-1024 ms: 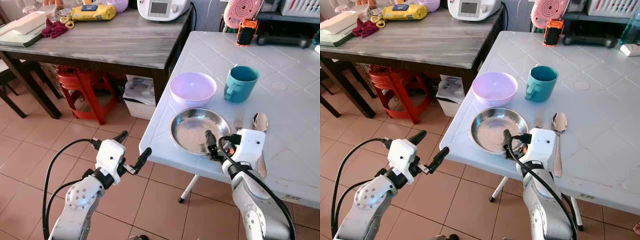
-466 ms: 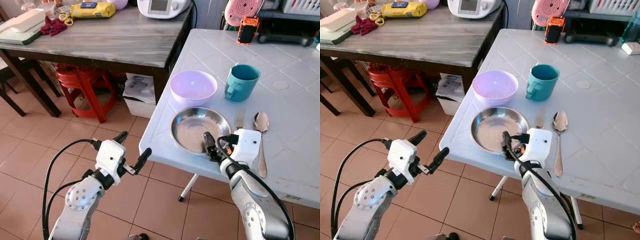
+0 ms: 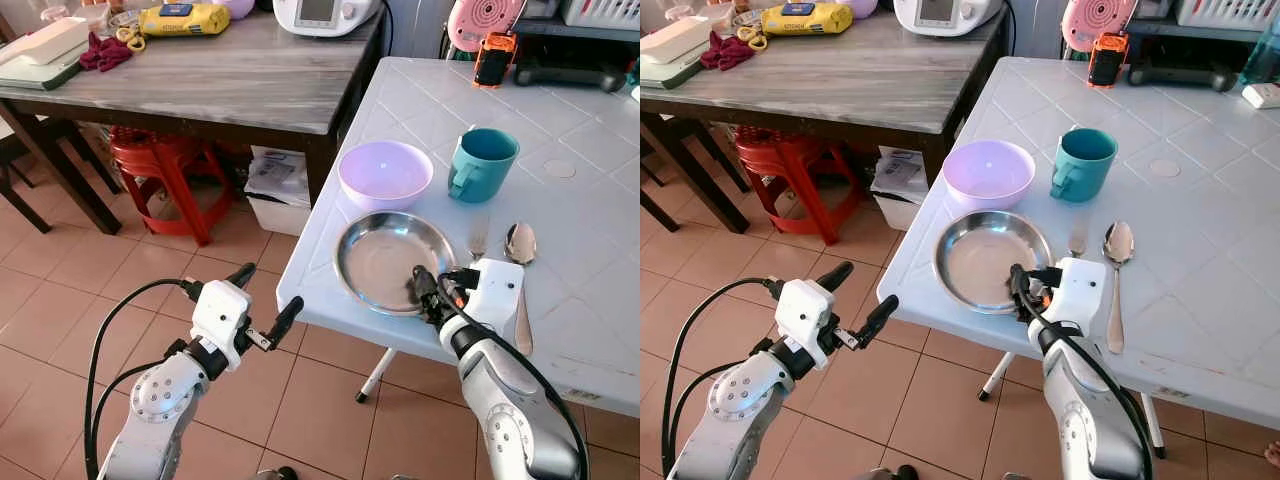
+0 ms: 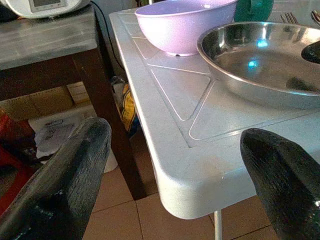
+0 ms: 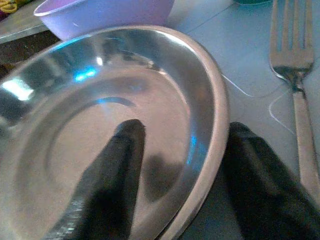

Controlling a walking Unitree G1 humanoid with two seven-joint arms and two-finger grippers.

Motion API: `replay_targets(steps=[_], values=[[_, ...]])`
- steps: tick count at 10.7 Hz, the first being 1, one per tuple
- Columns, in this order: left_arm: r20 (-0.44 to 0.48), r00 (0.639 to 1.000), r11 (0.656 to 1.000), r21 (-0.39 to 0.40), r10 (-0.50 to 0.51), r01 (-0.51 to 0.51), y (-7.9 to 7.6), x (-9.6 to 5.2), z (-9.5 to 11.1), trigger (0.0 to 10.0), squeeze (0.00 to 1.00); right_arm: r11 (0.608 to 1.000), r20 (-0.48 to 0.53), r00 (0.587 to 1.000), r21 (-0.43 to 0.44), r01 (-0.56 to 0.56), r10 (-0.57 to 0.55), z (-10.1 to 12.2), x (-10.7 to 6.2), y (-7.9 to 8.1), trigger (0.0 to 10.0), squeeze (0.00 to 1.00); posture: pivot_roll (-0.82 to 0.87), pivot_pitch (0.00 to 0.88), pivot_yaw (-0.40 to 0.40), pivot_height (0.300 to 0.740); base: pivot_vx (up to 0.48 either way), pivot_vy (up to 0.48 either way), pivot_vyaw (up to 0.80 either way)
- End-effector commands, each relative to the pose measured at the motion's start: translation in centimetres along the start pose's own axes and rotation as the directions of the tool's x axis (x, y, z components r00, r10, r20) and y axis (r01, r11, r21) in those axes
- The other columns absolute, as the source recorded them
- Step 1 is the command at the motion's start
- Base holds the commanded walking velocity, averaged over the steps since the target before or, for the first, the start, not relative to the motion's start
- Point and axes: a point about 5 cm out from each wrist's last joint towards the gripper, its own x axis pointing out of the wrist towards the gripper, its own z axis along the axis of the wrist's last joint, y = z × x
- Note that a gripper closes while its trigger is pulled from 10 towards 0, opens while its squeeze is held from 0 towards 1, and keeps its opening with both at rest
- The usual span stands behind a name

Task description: Setting the table

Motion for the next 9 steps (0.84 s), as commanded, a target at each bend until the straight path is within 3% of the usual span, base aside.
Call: replay_targets(steps=[1,9], values=[[-0.01,1.0,1.0,0.012,-0.007,0.007,0.13,-0.15,0.01,10.0,0.0,1.0,-0.057,0.998,0.031,-0.003,0.004,-1.04,-0.05,0.17,0.0,0.0,-0.04,0.145,0.094,0.74,0.0,0.0,0.0],[-0.003,1.0,1.0,0.019,-0.005,0.005,0.3,0.11,0.17,10.0,0.0,0.99,-0.125,0.991,0.138,-0.026,0.043,-1.69,0.24,0.63,0.0,0.0,-0.04,0.139,0.091,0.74,0.0,0.0,0.0]])
